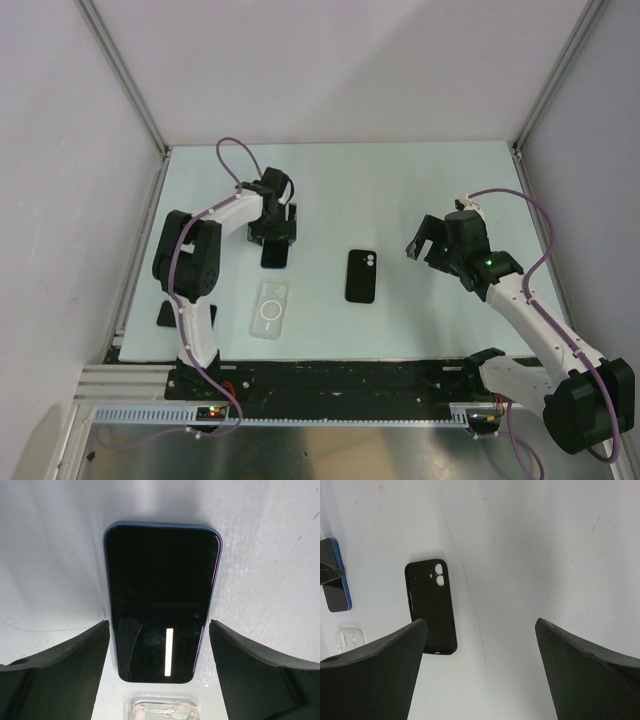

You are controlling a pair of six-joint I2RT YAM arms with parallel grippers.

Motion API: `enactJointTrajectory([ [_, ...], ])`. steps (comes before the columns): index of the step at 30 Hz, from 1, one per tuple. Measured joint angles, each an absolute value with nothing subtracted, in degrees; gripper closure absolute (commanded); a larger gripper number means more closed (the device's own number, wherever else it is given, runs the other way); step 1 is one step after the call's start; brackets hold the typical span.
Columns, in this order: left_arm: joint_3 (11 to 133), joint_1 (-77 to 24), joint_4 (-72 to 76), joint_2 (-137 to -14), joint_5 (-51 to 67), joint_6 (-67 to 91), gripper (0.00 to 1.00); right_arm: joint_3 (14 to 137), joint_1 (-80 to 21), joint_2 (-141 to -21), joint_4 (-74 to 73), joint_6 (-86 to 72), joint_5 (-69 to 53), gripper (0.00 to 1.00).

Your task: Put the phone into the phone case

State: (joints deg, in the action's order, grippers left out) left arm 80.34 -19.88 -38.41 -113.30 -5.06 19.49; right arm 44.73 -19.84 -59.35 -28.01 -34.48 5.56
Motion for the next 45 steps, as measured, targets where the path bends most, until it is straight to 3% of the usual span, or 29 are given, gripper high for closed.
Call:
enactJointTrajectory([
  [6, 80.3, -21.5, -39.2, -113.5, -8.5, 22.1, 0.27, 44.7, -20.2, -59.4, -28.0, -34.5, 5.6, 0.04],
  [12, 80.3, -23.1, -39.1, -113.5, -10.9, 25.8, 0.44, 44.7, -20.6, -59.4, -27.9, -34.5, 5.6, 0.04],
  [15, 80.3, -23.7, -39.2, -113.4, -11.7, 28.3, 0.46, 44.7, -20.8, -59.4, -27.9, -34.5, 5.6, 0.04],
  [28, 79.2, -25.9, -40.8, -110.7, -14.0, 30.0, 0.12, 44.7, -23.2, -59.6, -27.5, -34.8, 5.6, 0.04],
  [45, 81.6, -23.8, -42.1, -111.4, -14.6, 19.1, 0.1, 44.7, -23.9, -59.6, -27.2, -34.9, 5.6, 0.04],
])
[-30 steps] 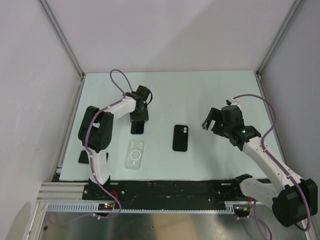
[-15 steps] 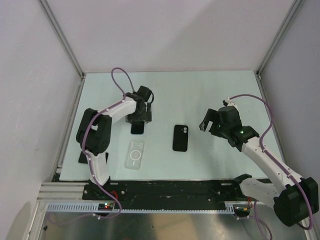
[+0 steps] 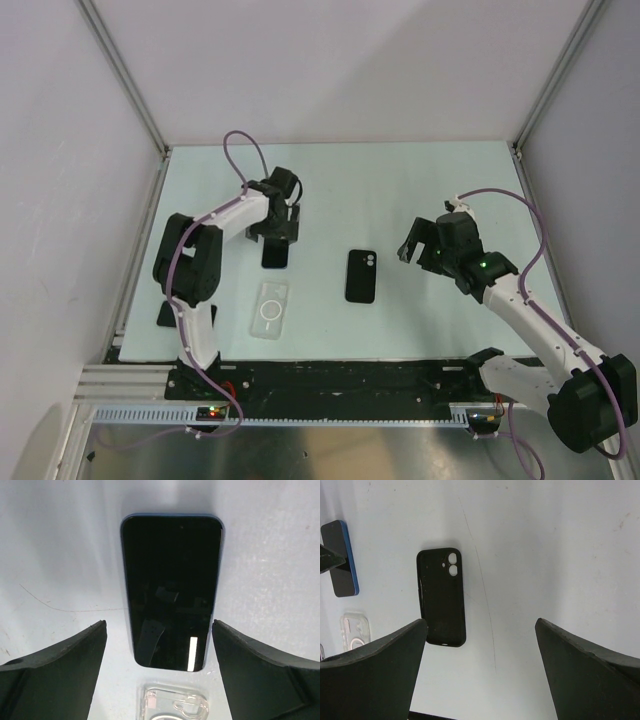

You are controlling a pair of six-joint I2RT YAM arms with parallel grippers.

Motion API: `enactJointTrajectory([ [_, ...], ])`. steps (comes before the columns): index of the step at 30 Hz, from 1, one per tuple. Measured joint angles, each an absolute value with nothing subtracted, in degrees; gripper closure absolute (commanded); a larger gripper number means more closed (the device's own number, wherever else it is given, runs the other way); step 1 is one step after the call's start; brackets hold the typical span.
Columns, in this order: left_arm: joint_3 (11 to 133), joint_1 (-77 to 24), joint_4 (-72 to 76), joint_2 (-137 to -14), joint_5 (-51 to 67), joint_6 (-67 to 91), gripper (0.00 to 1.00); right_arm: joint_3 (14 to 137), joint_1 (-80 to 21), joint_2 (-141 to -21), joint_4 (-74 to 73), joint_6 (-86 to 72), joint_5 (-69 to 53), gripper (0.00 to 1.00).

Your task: Put the phone into the phone case

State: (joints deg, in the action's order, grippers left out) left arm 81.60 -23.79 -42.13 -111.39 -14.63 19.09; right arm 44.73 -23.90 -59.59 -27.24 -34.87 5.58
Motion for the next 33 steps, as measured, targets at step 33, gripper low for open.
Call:
enactJointTrajectory([
  [33, 81.0, -22.0, -40.0, -114.2, -8.4, 18.9, 0.18, 44.7, -24.4, -60.4, -27.0, -34.9, 5.6, 0.04],
])
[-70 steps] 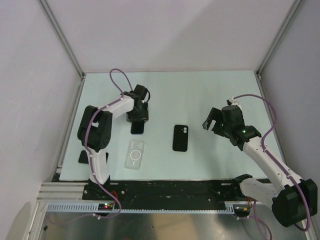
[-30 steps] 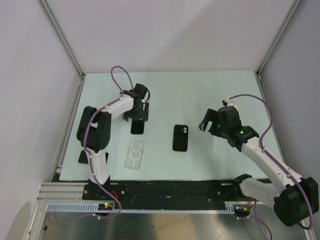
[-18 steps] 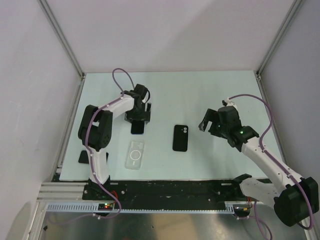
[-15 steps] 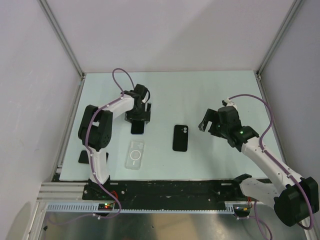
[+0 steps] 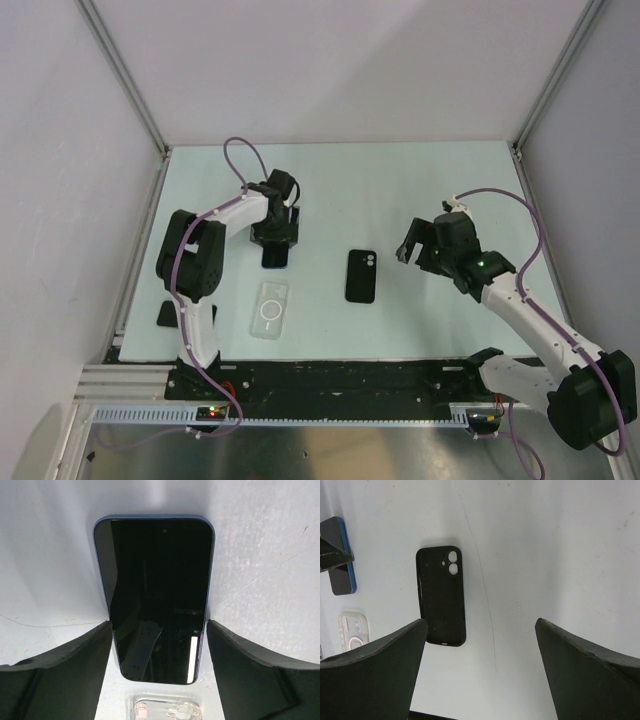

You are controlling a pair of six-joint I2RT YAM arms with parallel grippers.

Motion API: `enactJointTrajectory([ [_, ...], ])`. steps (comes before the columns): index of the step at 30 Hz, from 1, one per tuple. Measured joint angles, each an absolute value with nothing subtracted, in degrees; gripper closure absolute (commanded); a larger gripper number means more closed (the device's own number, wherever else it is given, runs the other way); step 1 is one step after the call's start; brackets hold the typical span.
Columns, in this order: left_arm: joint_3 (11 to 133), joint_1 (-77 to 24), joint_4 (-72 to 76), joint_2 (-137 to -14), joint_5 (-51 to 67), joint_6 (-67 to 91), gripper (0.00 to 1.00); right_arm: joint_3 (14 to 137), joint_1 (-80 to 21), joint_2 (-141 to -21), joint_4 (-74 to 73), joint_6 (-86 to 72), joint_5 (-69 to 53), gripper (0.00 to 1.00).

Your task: Put the phone into the phone case

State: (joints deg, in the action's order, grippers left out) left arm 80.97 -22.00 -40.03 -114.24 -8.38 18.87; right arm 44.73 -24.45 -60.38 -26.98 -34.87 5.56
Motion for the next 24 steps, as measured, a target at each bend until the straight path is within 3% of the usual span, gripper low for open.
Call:
enactJointTrajectory([
  [4, 80.8, -22.0, -39.6, -114.2, -8.4, 19.2, 0.11, 44.7, -24.6, -60.6, -26.6, -34.9, 5.6, 0.04],
  [24, 78.5, -20.9, -37.8, -113.1, -7.2, 20.5, 0.09, 44.7, -25.1, -61.6, -25.8, -34.9, 5.6, 0.04],
])
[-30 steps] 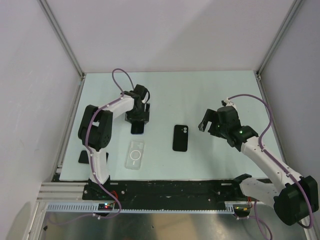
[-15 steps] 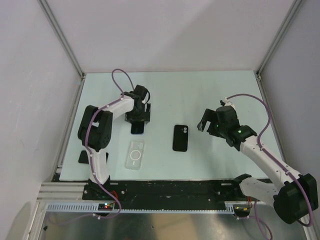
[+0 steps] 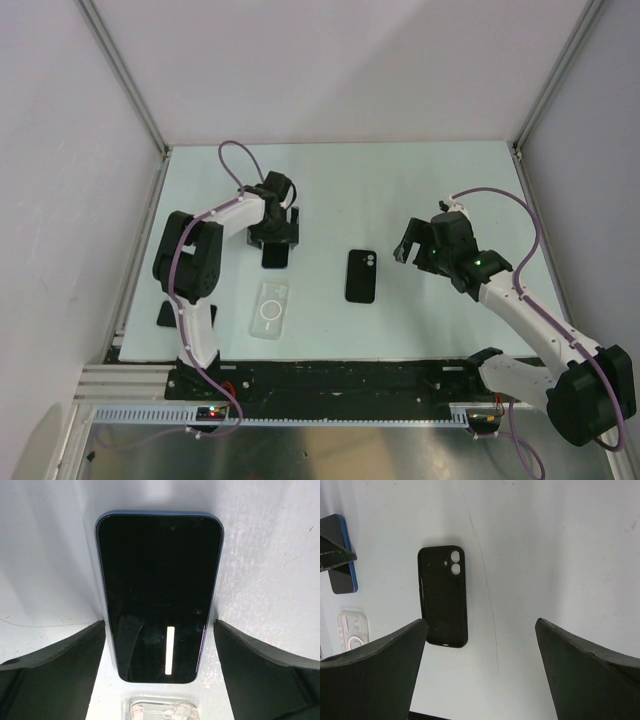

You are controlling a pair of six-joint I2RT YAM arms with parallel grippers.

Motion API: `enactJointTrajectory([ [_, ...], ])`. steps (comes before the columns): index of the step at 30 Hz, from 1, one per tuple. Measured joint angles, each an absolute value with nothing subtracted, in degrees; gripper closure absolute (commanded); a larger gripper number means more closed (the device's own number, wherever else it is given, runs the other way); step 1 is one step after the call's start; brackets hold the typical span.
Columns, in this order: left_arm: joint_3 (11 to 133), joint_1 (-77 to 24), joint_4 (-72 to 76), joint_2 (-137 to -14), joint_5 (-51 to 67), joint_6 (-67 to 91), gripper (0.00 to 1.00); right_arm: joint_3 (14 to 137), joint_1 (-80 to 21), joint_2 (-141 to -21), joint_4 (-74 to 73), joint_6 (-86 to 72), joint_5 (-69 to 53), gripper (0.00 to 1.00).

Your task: Put the phone into the phone case

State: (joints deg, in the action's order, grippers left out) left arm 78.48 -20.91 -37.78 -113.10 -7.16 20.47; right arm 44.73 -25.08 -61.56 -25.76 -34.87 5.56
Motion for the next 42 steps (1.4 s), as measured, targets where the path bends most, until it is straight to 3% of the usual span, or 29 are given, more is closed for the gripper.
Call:
enactJointTrajectory([
  [6, 78.2, -20.9, -37.5, -113.1, -6.7, 20.9, 0.27, 44.7, -25.3, -62.0, -25.6, -34.9, 5.6, 0.04],
  [13, 77.5, -22.7, -36.7, -112.7, -8.2, 22.5, 0.59, 44.7, -25.4, -62.4, -25.3, -34.9, 5.6, 0.04],
  [16, 77.5, -23.4, -36.6, -112.6, -8.4, 23.0, 0.65, 44.7, -25.5, -62.9, -25.1, -34.9, 5.6, 0.04],
  [23, 76.9, -25.3, -36.7, -112.1, -7.9, 23.7, 0.71, 44.7, -26.3, -64.8, -24.8, -35.0, 5.6, 0.04],
  [42, 77.1, -33.7, -39.0, -111.2, -2.1, 31.9, 0.72, 44.7, -28.5, -71.0, -20.8, -36.9, 5.6, 0.05],
])
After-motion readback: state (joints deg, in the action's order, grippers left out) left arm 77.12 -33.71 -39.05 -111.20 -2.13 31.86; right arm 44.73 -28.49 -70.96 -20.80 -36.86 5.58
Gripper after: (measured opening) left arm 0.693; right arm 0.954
